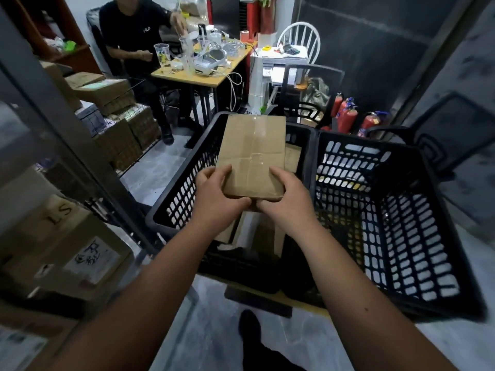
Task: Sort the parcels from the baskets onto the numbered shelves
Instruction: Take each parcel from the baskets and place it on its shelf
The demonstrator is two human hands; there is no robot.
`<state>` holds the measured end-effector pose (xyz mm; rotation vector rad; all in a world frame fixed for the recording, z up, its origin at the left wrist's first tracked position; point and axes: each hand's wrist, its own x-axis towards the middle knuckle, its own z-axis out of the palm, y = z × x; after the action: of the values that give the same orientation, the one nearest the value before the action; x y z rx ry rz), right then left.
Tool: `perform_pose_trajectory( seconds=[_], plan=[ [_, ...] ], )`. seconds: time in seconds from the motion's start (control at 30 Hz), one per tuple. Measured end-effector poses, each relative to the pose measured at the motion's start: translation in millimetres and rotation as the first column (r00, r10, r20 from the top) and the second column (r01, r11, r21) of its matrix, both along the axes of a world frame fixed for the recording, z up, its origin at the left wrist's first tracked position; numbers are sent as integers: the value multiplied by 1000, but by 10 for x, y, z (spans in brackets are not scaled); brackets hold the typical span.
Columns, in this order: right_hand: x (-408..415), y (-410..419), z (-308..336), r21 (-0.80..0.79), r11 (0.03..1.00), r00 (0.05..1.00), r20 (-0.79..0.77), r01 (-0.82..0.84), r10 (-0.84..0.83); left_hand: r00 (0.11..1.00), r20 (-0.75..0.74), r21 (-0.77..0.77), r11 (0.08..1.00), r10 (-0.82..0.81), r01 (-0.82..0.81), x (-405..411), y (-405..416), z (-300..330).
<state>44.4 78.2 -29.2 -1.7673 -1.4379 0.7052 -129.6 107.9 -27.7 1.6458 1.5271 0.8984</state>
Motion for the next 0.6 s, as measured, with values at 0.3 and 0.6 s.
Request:
perform_pose_trajectory(
  seconds=[0.3, 0.6],
  plan=[
    [408, -823, 139, 35, 992, 993, 12, 121, -121, 983, 146, -35, 992, -115, 121, 441, -530, 39],
    [824, -893, -8, 41, 986, 987, -29, 162, -161, 969, 179, -93, 977, -173, 191, 707, -482, -89]
  ],
)
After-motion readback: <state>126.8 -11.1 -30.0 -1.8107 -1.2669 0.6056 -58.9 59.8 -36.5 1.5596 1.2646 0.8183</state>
